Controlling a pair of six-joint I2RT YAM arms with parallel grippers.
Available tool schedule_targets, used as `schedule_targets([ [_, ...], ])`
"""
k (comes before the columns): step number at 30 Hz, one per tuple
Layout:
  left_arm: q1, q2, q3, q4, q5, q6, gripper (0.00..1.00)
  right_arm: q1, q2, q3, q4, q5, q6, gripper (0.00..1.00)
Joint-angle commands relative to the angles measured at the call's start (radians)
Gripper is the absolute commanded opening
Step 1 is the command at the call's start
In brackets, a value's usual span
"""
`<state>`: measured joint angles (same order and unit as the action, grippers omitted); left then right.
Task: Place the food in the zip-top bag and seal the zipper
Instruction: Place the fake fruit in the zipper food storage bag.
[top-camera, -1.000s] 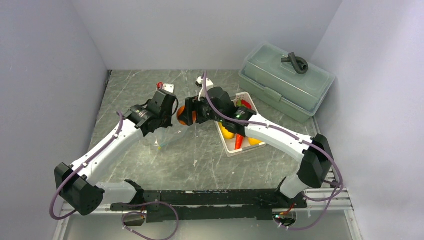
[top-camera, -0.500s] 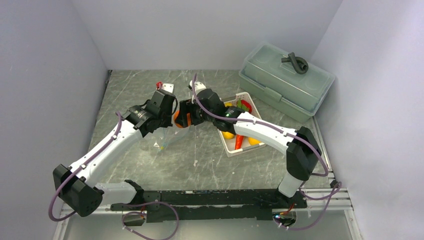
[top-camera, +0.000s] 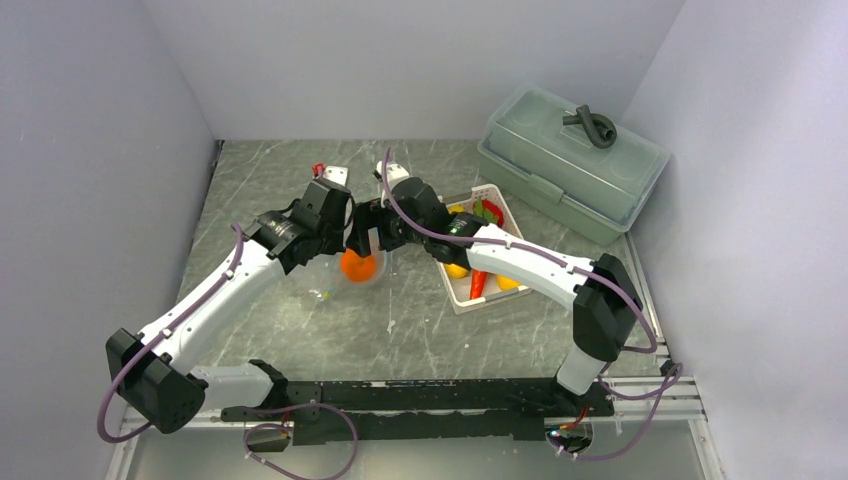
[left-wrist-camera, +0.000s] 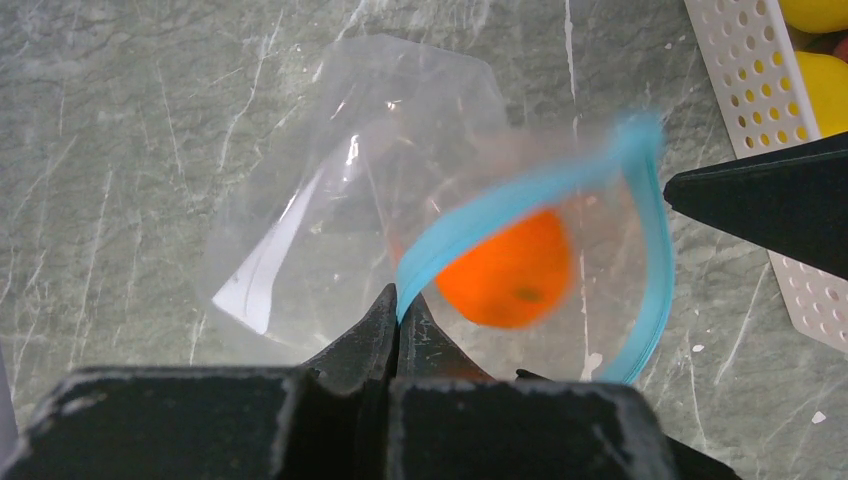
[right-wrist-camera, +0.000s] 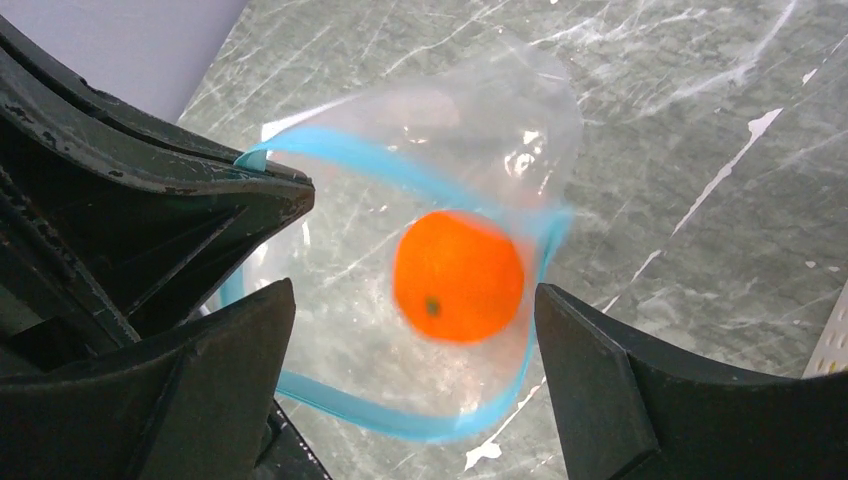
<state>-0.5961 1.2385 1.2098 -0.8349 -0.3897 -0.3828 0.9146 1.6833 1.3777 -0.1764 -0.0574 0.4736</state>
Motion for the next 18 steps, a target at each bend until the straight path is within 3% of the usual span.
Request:
schedule_targets([
  [1, 0.005, -0.024, -0.005, 0.023, 0.001, -0.005, 0.00, 0.007, -0.026, 0.029, 0.029, 0.014, -0.010, 0.94],
  [8, 0.005, -0.022, -0.005, 0.021, -0.003, -0.007, 0.00, 0.009, -0.095, -0.005, 0.003, 0.095, -0.032, 0.95],
  [18, 0.007, -0.022, -0.004, 0.019, -0.004, -0.007, 0.00, 0.007, -0.205, -0.049, -0.162, 0.293, -0.087, 0.92],
])
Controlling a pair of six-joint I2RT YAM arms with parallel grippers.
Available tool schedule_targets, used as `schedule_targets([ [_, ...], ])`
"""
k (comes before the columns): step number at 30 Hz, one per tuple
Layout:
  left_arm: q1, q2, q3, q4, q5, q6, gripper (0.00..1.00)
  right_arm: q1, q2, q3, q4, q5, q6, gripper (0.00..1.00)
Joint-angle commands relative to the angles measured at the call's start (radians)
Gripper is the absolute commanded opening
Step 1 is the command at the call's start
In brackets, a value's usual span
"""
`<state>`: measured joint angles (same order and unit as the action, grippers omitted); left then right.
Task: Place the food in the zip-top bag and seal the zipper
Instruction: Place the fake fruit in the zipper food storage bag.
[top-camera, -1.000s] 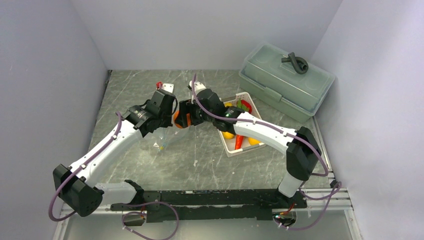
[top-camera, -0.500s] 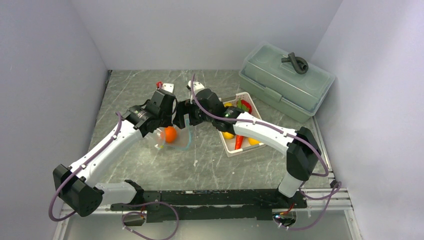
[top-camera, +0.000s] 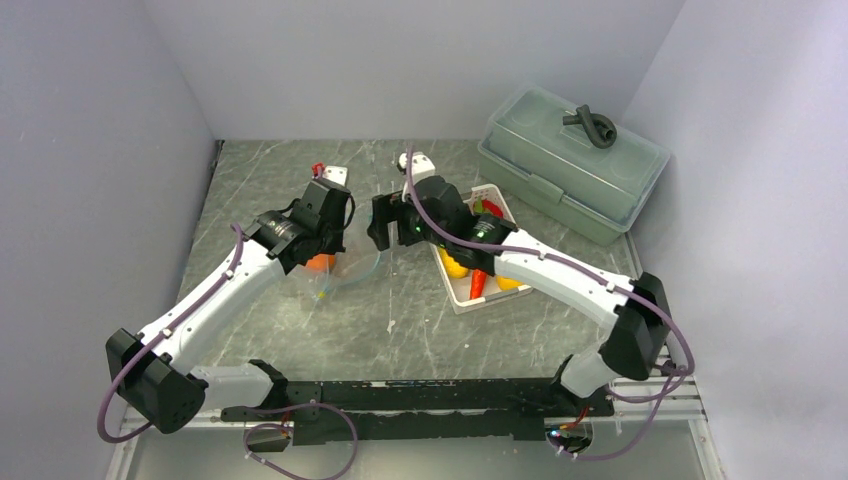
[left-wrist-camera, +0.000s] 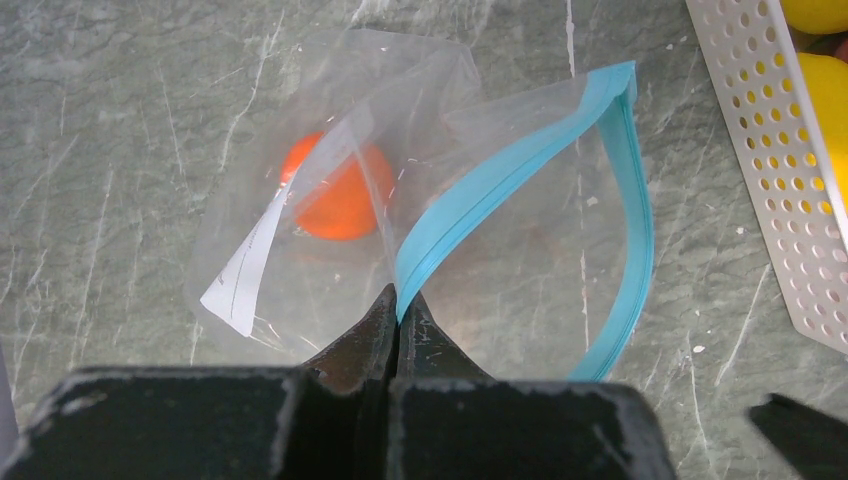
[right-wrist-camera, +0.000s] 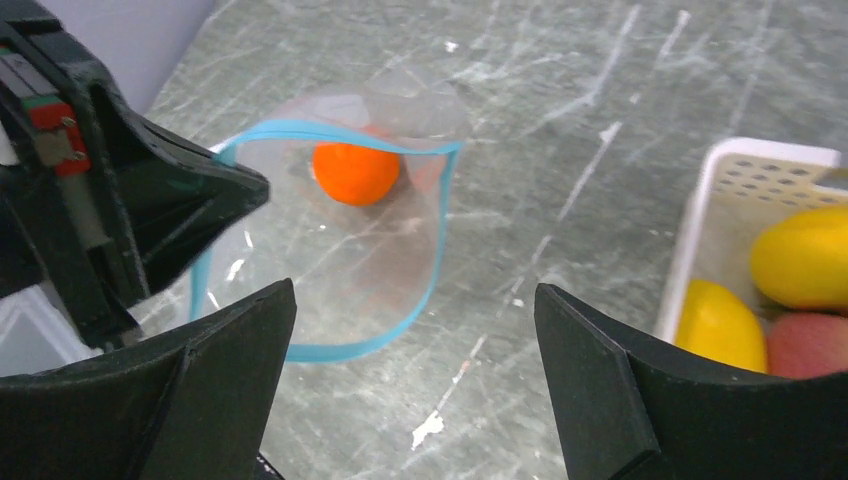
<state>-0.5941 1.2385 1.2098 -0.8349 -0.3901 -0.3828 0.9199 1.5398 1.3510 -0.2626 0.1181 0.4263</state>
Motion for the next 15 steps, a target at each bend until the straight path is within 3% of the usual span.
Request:
schedule_targets([
  [1, 0.004, -0.022, -0.004, 0.020, -0.003, -0.007, 0.00, 0.000, -0.070, -0.026, -0.094, 0.136, -0.041, 0.92],
  [10, 0.005, -0.024, -0.005, 0.021, 0.001, -0.008, 0.00, -0.045, -0.178, -0.092, -0.278, 0.250, -0.049, 0.90],
  [15, 0.005, -0.017, -0.004, 0.021, 0.013, -0.010, 0.00, -0.110, -0.213, -0.092, -0.463, 0.285, -0.030, 0.89],
])
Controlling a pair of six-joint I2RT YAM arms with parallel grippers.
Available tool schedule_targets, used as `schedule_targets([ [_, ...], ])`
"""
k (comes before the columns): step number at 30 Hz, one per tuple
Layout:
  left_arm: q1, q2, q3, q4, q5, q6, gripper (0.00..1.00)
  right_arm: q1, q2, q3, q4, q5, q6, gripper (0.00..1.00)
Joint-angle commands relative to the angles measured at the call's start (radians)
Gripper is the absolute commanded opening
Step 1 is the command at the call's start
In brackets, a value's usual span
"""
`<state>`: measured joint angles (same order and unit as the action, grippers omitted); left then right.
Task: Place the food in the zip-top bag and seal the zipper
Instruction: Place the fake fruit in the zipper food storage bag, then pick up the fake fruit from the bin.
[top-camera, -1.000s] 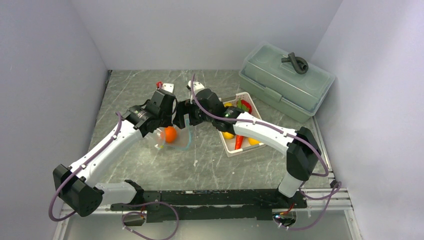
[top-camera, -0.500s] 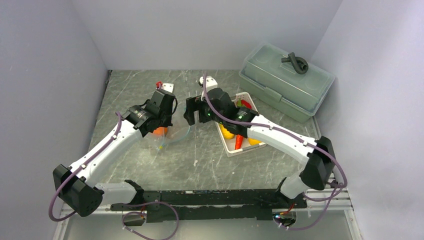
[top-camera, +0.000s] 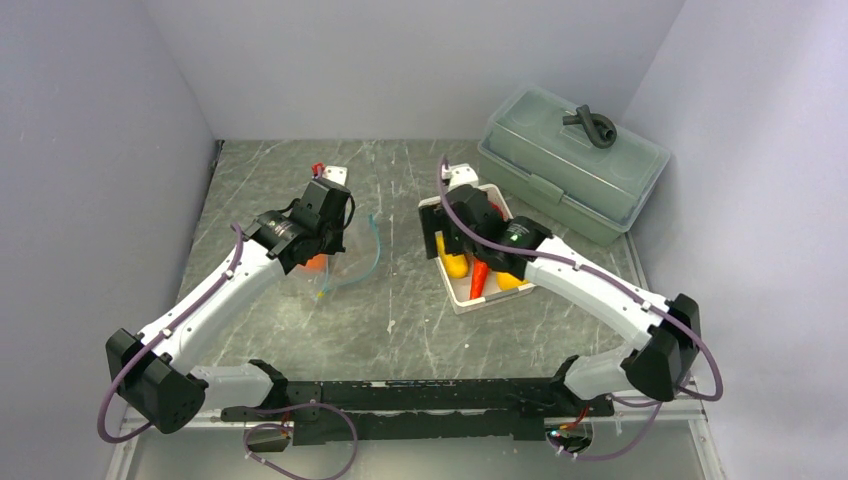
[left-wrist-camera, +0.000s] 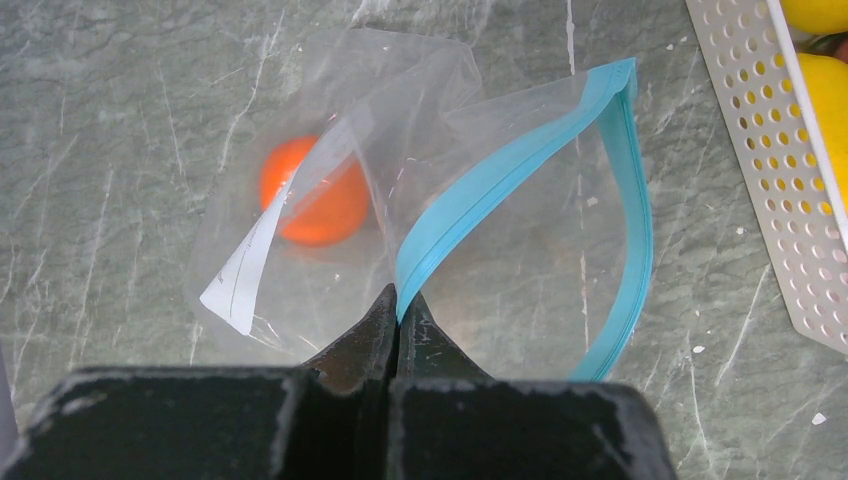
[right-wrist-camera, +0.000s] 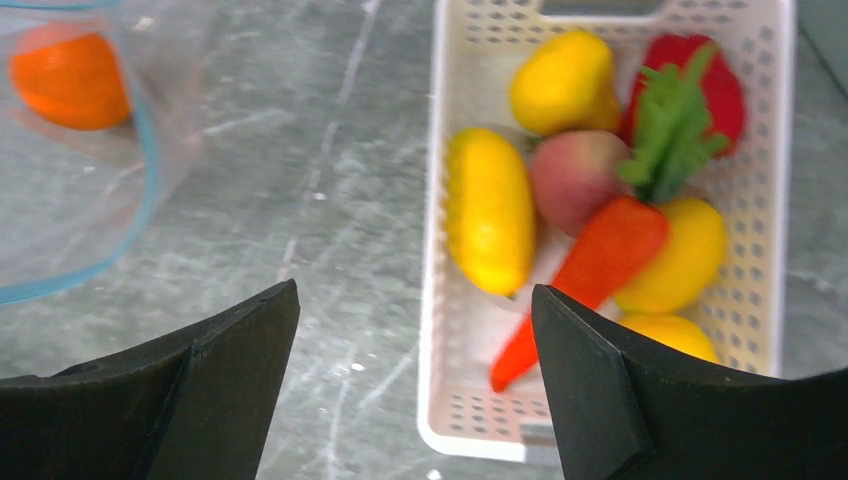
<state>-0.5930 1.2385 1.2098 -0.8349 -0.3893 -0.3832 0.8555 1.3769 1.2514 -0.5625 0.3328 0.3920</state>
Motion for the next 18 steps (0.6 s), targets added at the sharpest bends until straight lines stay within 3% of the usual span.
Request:
schedule_targets([
  [1, 0.003, -0.015, -0.004, 0.021, 0.014, -0.010, 0.00, -0.064, -0.053, 0.006, -0.196, 0.073, 0.008, 0.89],
  [12, 0.004, -0.007, -0.002, 0.021, 0.023, -0.006, 0.00, -0.197, -0.016, -0.053, -0.360, 0.036, 0.065, 0.90],
  [18, 0.003, -0.006, -0.002, 0.019, 0.020, -0.007, 0.00, -0.227, 0.042, -0.096, -0.370, 0.072, 0.088, 0.91],
])
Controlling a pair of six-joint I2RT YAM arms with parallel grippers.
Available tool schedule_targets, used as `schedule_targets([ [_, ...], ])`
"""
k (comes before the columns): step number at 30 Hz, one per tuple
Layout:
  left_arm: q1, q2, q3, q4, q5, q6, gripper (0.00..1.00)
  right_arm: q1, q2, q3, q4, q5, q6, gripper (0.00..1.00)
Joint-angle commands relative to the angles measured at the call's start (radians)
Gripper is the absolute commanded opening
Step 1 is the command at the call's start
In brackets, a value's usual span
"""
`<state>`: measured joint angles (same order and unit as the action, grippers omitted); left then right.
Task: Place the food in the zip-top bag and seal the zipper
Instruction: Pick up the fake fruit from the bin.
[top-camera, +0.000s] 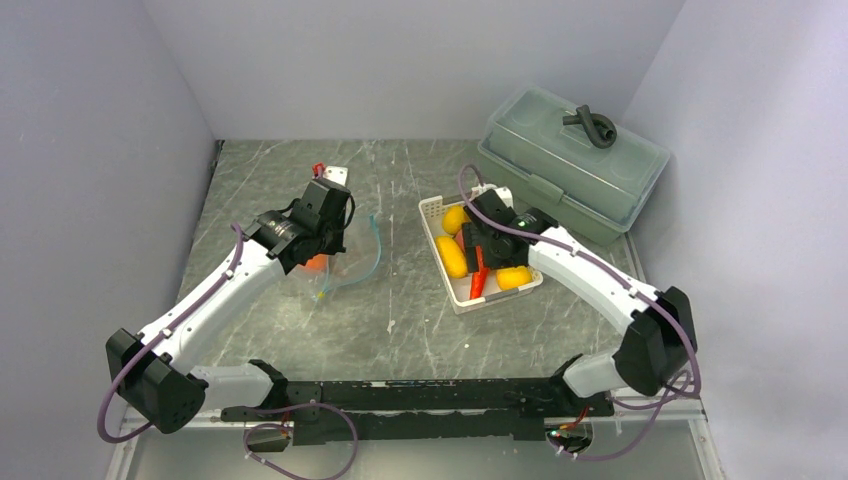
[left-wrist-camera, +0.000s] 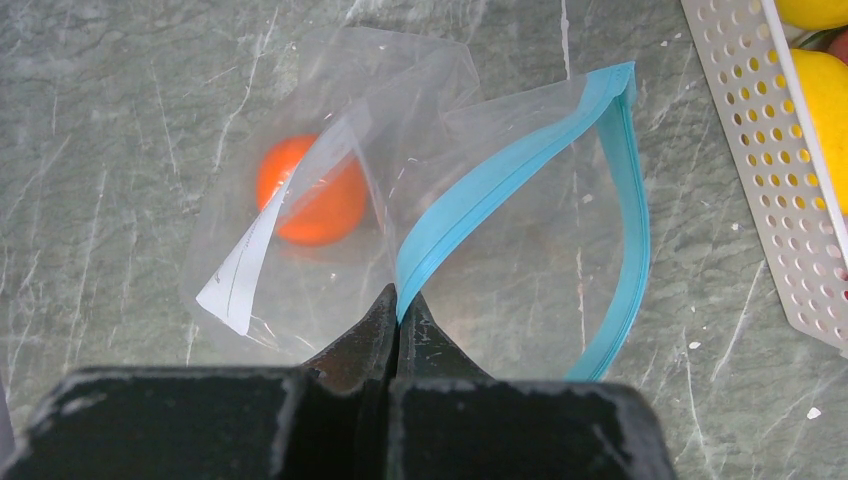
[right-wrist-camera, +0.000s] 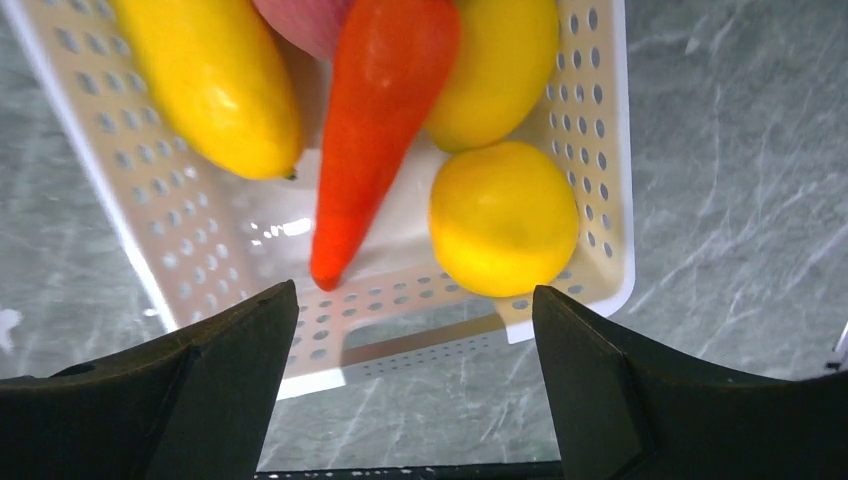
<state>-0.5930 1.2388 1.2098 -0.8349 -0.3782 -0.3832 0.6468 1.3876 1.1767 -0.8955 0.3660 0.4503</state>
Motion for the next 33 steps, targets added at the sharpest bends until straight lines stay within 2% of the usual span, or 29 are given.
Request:
schedule_targets([
  [1, 0.003, -0.007, -0.002, 0.020, 0.009, -0.006, 0.00, -0.021, 0.042, -0.026, -0.035, 0.046, 0.035, 0.91],
  [26, 0.004, -0.010, 0.000, 0.019, 0.011, -0.001, 0.00, -0.111, 0.219, -0.107, 0.078, 0.106, 0.032, 0.90],
  [30, 0.004, -0.013, -0.001, 0.020, 0.009, -0.002, 0.00, -0.113, 0.221, -0.121, 0.076, 0.131, 0.042, 0.82],
  [33, 0.004, -0.015, -0.002, 0.019, 0.009, -0.002, 0.00, -0.113, 0.210, -0.119, 0.069, 0.149, 0.046, 0.70],
])
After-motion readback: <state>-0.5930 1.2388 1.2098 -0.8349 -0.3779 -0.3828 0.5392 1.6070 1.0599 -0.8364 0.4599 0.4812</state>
